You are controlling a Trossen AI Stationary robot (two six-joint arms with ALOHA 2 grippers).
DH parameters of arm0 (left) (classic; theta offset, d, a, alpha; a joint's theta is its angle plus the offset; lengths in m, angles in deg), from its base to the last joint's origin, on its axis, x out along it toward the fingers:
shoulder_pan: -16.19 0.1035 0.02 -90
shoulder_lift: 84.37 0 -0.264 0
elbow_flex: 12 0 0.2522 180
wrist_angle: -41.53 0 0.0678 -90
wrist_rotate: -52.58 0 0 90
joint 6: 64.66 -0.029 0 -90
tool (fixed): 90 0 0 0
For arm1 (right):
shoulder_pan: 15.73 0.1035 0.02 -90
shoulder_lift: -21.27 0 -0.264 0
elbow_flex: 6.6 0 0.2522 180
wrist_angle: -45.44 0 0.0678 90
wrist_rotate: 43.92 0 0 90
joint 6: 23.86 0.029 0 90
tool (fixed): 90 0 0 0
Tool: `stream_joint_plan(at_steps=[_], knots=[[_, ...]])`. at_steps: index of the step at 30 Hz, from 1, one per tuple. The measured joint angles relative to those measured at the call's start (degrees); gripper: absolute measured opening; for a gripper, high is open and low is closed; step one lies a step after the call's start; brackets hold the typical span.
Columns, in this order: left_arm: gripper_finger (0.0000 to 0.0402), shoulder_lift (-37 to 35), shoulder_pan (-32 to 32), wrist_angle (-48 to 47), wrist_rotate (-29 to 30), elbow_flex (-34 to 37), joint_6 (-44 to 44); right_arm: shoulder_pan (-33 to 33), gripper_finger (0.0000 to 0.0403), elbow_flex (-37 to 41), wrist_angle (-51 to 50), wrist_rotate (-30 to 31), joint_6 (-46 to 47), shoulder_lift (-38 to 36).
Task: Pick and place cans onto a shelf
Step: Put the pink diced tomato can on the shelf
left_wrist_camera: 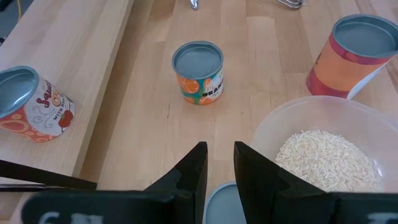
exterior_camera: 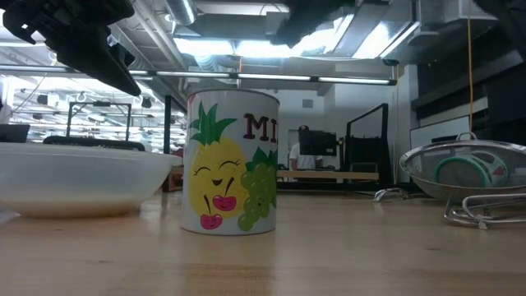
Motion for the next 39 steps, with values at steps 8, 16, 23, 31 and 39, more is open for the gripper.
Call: stream_joint_plan(at_steps=[8,16,23,31,39], knots=[[0.0071,0.00,0.00,0.00,-0.01,0.00,0.35,4.13,0.0086,-0.02,-15.77,-0.11,0.75,-5.54],[0.0071,0.00,0.01,0.02,-1.09,0.00,1.42,10.17,0.0086,9.14,-16.55,-2.09,4.24,-7.75],[0.0071,0.00,-0.01,0.04,-3.93,0.00,2.96,15.08,0.0086,24.91,-8.75,-1.75,11.26,-10.12],[0.0071,0.00,-0.01,0.14,-3.90,0.00,7.20,19.85,0.0086,41.99,4.46,-1.73,17.99,-16.44],[0.0072,0.00,0.01,0.30,-3.31,0.00,16.71,23.62,0.0086,57.77,24.44,-0.05,27.52,-25.77]])
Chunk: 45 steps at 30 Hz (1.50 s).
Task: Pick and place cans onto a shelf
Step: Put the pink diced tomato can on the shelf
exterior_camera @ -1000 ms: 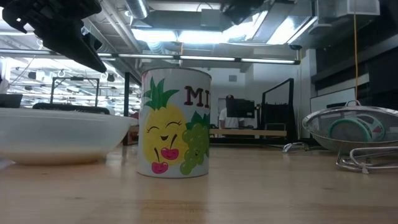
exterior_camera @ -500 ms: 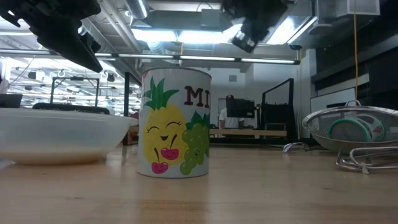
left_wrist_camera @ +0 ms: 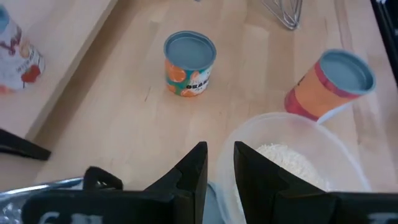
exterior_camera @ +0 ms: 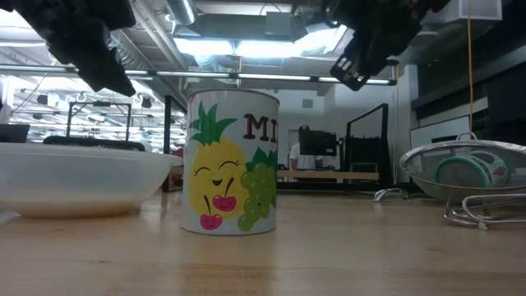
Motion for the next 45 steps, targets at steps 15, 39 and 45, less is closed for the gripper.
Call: stream_joint_plan(at_steps=[15,39,45], knots=[[0.0148,0.02,0.00,3.44,1.48,0.00,4.76,1.84,0.0086,11.39,16.88,0.05,0.64,-3.53],[0.0147,14.66,-7.78,-6.27,-27.12,-20.17,47.85,1.81,0.0086,12.46,19.73,-0.04,-3.89,-3.53],[0.0147,23.56,-14.00,-11.71,-40.17,-25.90,68.11,1.81,0.0086,12.46,19.56,-0.06,-4.02,-3.53]])
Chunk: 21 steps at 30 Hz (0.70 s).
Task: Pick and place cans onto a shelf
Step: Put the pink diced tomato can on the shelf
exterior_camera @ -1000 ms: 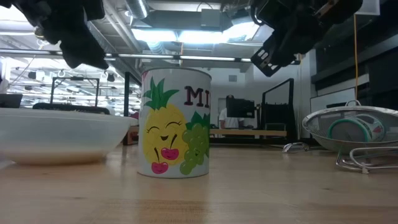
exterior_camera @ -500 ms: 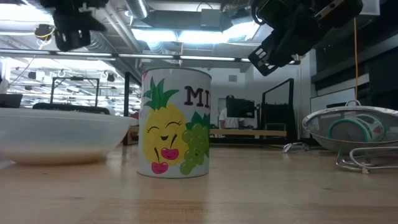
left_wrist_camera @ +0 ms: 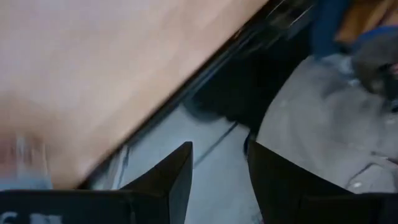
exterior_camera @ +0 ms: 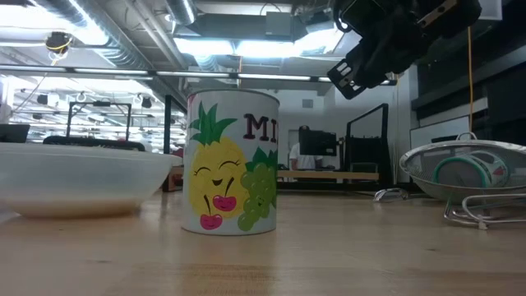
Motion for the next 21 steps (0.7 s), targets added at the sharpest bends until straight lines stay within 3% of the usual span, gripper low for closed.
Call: stream_joint_plan(at_steps=[9,17,21], knots=[[0.0147,7.31,-10.17,-1.87,-4.84,-1.05,11.76,0.00,0.0086,0.00,0.02,0.00,-1.95,0.00],[0.0147,10.84,-16.89,-10.52,-3.76,-1.05,19.00,0.01,0.0086,0.00,0.04,0.00,-2.01,0.00],[0.0147,12.75,-18.22,-13.75,0.37,-1.05,20.58,0.02,0.0086,0.00,0.06,0.00,-2.01,0.02]])
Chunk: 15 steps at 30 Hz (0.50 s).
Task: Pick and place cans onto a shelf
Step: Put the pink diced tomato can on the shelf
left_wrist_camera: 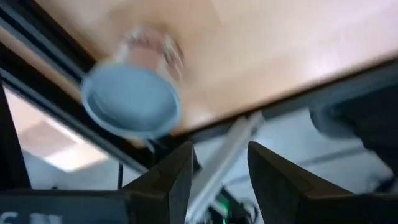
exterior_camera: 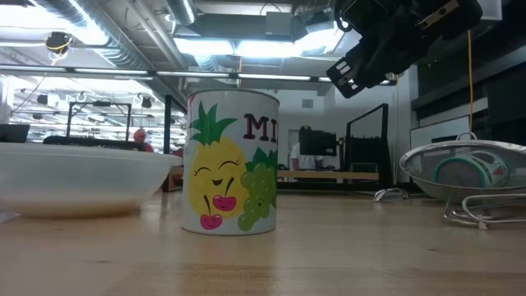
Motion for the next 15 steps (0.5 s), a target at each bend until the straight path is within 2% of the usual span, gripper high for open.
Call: stream_joint_plan(at_steps=[5,15], knots=[[0.0147,2.05,-0.15,-2.69,2.74,0.00,1.75,0.00,0.0086,0.00,0.00,0.00,0.02,0.00],[0.0147,4.92,-0.15,-4.31,1.78,0.00,4.26,-0.01,0.0086,0.00,0.02,0.00,0.04,0.00]])
